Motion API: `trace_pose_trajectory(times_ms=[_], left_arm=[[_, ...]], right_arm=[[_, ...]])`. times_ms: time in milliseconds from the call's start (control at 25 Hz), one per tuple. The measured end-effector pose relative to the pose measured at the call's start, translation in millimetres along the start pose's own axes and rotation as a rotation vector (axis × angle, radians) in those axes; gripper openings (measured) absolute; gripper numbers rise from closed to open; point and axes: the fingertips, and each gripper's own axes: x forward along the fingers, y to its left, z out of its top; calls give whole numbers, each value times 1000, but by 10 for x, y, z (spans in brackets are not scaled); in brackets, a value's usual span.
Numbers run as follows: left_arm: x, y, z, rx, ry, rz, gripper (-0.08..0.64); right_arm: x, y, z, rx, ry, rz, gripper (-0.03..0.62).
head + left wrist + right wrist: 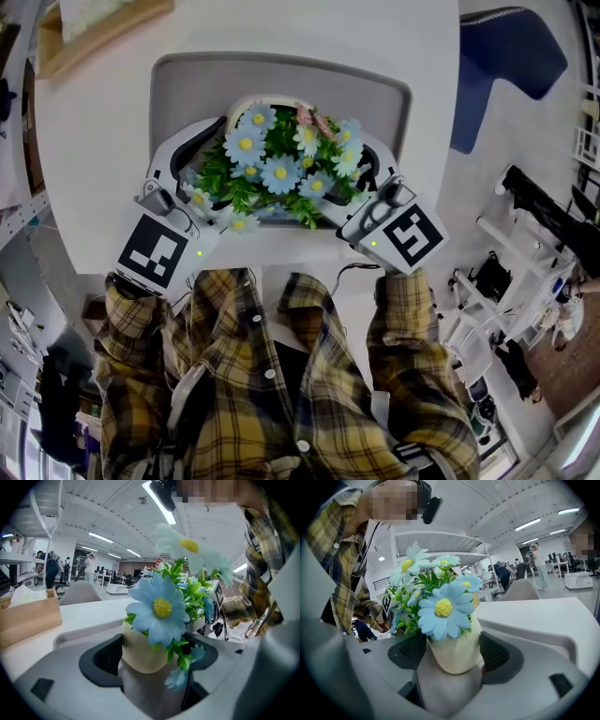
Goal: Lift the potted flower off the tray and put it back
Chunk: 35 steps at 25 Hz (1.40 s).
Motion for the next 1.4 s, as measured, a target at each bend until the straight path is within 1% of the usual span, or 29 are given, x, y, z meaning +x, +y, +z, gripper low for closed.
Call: trace_pose_trajectory(times_ms=[160, 320, 520, 680, 880, 1040, 1120, 1280, 1400], left_arm=[[-1, 9, 11, 3, 1, 6, 367], [-20, 5, 16, -13, -10, 11, 368], [-3, 18, 43, -5, -23, 19, 368], [-84, 8, 176, -17, -30, 30, 367], [6, 8, 16, -19, -46, 30, 367], [14, -14, 27, -25, -69, 25, 367], [6, -33, 30, -40, -84, 28, 367], [85, -27, -49, -58, -117, 31, 367], [82, -19, -47, -55, -130, 39, 367]], right_arm=[[14, -2, 3, -9, 8, -6, 347], [18, 11, 15, -5, -4, -5, 347], [12, -15, 38, -37, -4, -9, 347], [-15, 29, 185, -48, -16, -12, 347], [9, -16, 24, -58, -28, -17, 347], [-29, -19, 57, -84, -44, -23, 347], [-48, -8, 73, -92, -52, -18, 347], [-45, -60, -18, -107, -49, -24, 347], [-38, -61, -28, -108, -55, -26, 347]])
